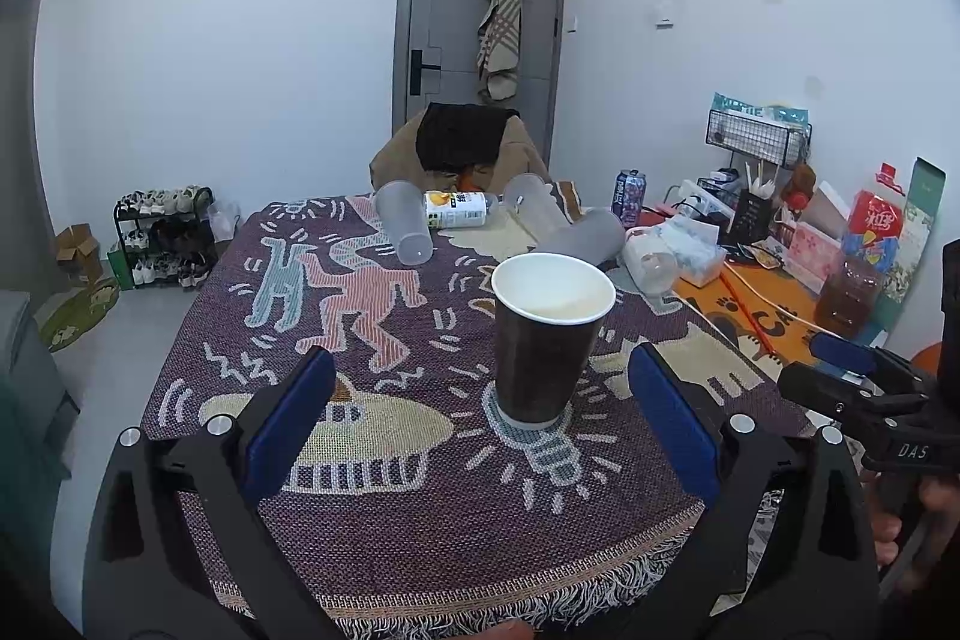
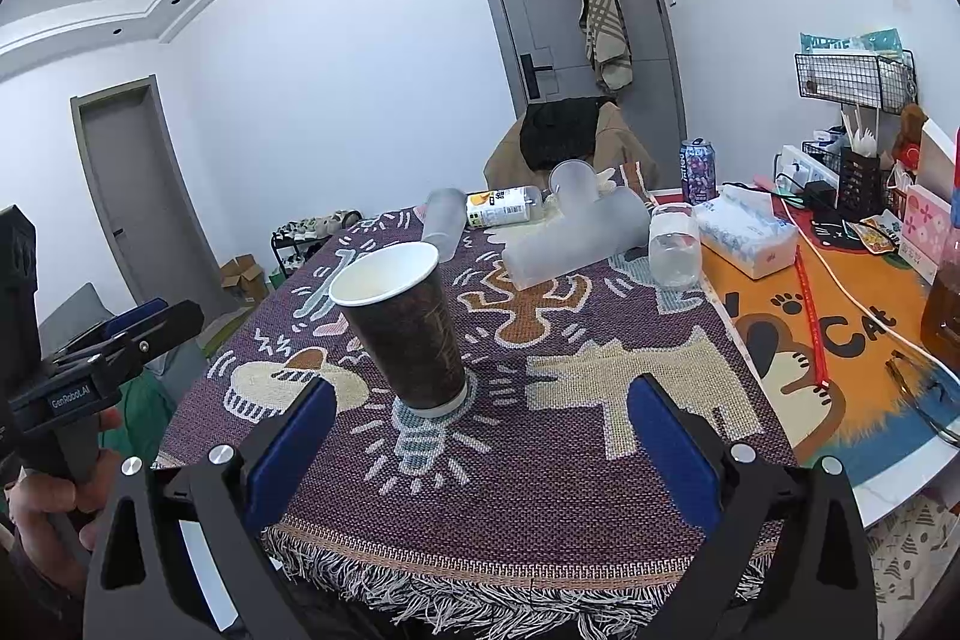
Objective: Flip cup upright
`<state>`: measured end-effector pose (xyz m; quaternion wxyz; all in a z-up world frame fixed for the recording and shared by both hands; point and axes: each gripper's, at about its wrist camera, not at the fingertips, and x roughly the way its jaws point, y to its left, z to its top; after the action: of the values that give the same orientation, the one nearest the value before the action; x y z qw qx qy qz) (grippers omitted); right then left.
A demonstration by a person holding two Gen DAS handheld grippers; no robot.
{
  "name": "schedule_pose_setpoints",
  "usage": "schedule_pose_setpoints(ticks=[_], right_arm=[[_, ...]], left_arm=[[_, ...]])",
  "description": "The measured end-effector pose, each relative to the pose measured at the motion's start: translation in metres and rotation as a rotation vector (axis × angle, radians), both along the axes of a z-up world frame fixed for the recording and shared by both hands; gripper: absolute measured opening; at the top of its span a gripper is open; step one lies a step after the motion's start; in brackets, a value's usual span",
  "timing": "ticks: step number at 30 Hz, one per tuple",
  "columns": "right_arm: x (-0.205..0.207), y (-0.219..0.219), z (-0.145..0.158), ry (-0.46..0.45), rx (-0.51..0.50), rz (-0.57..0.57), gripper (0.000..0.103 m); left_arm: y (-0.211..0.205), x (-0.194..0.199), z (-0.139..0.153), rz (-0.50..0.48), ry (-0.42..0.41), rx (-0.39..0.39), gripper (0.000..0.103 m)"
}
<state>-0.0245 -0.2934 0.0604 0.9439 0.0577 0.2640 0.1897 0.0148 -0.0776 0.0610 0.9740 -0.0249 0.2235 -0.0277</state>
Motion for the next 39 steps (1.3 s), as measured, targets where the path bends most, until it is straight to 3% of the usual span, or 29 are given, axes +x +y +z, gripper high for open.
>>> schedule_pose_setpoints(ticks=[39], right_arm=[[0.0018,-0.0007,-0.0013,0.005,-0.001,0.0,0.096]], left_arm=[[0.0026,-0.0017,0.0015,0.03,-0.008,-0.012,0.097]])
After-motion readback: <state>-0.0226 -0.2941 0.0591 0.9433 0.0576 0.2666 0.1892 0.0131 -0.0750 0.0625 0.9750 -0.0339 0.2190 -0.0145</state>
